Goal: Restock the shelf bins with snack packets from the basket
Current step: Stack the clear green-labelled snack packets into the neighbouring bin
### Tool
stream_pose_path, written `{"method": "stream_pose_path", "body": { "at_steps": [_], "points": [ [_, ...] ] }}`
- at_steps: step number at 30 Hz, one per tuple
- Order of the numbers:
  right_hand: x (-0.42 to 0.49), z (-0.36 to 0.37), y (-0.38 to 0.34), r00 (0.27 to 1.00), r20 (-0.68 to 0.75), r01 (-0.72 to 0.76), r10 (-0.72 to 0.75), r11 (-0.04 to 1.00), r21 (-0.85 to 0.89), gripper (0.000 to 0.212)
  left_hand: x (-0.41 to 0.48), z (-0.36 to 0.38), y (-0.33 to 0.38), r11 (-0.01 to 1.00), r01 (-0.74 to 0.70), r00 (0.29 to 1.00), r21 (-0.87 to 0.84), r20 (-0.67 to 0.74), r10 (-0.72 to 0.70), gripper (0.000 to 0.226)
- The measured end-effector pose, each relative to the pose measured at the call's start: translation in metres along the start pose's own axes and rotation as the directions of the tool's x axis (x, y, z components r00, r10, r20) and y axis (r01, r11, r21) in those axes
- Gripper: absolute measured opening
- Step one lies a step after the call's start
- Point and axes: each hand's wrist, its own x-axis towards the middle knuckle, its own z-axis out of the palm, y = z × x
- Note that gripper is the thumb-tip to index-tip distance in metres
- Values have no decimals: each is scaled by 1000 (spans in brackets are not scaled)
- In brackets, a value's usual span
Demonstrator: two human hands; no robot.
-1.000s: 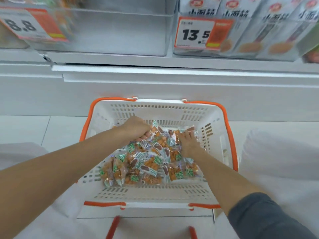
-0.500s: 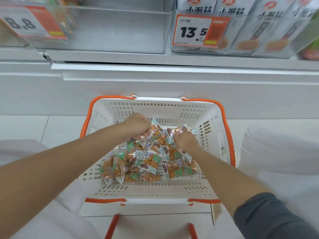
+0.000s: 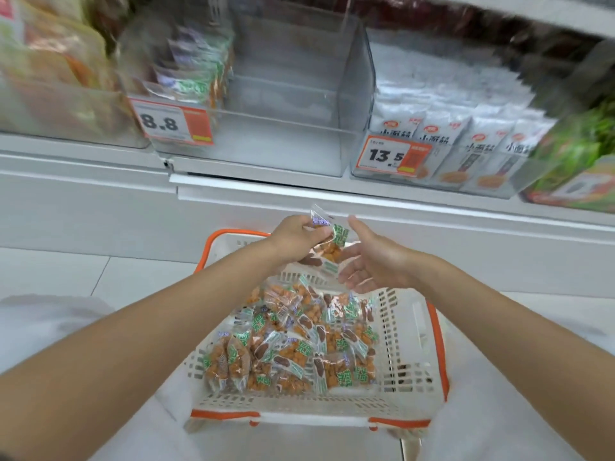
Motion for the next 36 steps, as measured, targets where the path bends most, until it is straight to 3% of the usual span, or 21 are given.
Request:
{"method": "stream_pose_path", "body": {
  "at_steps": [2,5,8,10,12,15,20,23,27,33,36],
  "points": [
    [0,6,-2,983,-116,138,-145,988,-67,80,0,-4,7,999,2,1000,-46,0,-2,55],
    [8,28,-7,938,-130,323,-320,946,-3,60,2,-8,11,999,-13,999,-34,-32,12,48],
    [16,51,-7,889,-180,436,-421,898,54,55,6,-12,8,976,-89,978,200,-171,124,61],
    [21,61,-6,808,-290,525,-513,850,-42,50,6,-14,5,922,-161,934,353,-247,258,64],
    [23,66,-6,696,-399,561,-597,799,-217,46,9,-17,1,911,-185,908,369,-290,302,63],
    [25,69,-6,638,-465,572,-614,782,-247,43,11,-17,-1,884,-195,871,425,-340,355,54],
    [26,67,-7,638,-436,586,-634,768,-259,53,5,-15,-2,880,-217,843,423,-373,387,48],
    [23,62,-13,698,-348,581,-626,779,-237,62,6,-20,0,881,-245,829,404,-384,406,47],
    [8,58,-32,722,-223,616,-655,755,-224,21,7,-38,17,858,-295,808,421,-370,459,48],
    [-5,58,-79,598,-214,734,-773,635,-242,14,-2,-69,59,819,-435,735,374,-377,563,37],
    [-13,58,-121,471,-223,807,-853,519,-282,19,-7,-93,99,796,-536,687,282,-402,605,42]
  ]
}}
